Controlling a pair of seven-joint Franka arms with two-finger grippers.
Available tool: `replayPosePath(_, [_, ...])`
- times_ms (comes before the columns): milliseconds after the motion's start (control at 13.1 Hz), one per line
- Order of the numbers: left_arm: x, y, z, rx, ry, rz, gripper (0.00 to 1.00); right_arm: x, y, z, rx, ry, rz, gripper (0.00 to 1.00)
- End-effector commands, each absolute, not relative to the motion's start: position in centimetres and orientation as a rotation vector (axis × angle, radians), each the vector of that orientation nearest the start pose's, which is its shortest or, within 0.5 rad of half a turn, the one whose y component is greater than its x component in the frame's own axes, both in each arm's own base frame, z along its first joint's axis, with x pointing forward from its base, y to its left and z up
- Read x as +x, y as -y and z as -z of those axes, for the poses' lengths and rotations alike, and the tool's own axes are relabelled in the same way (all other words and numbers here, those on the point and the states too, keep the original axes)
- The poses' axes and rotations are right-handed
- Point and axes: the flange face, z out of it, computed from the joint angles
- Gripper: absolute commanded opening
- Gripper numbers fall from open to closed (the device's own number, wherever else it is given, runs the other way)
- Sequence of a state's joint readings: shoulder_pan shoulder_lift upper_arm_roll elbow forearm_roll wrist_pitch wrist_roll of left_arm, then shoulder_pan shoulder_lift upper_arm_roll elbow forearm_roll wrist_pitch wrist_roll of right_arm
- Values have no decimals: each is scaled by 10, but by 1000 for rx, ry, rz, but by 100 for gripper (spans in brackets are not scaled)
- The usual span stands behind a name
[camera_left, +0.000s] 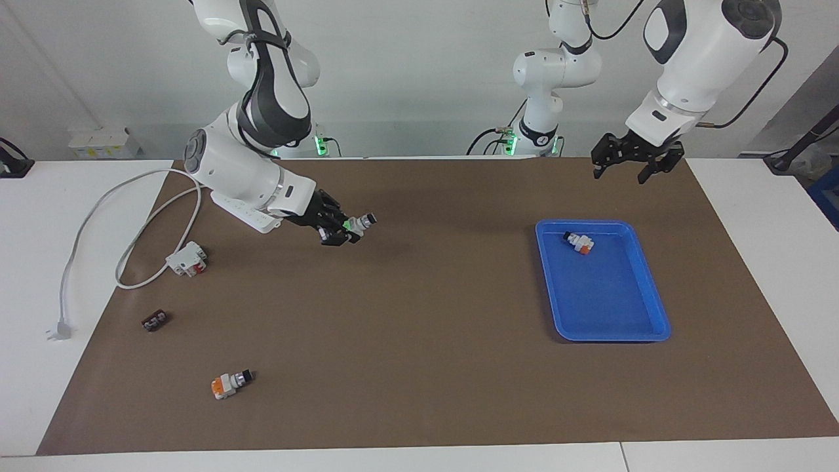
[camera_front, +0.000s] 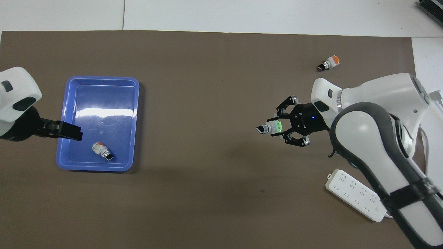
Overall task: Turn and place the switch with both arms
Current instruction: 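Carry the switch toward center while the left gripper reaches toward it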
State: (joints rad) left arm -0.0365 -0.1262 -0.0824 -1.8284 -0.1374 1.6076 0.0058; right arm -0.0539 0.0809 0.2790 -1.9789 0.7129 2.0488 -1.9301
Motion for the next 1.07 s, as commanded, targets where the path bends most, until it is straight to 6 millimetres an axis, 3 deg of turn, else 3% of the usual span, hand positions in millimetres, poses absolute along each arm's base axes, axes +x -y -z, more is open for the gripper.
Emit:
replayPosePath(0, [476,115,-567,-3377,20,-191,87,540,-189,-458,2232,-2617,-958,0])
replayPosePath(77, [472,128,-566,-3421,102,-236,84,537,-202,-461,2250,-2595,-978,0])
replayPosePath(230, [468,157,-566,-3520,282,-302,78,537,-209,-463,2293,-2545,-996,0])
replayPosePath(383, [462,186,-559,-3617,493,-323,65,535,-217,-466,2341,-2526,-1067,0])
replayPosePath(460, [461,199,-555,-3685,587,-327,65,532,-220,-471,2374,-2510,-1079,0])
replayPosePath(766, [468,237,-546,-3801,1023,-366,53,527,-229,-476,2473,-2459,-1057,0])
replayPosePath(996, [471,269,-538,-3833,1212,-326,46,527,-230,-477,2482,-2450,-1058,0])
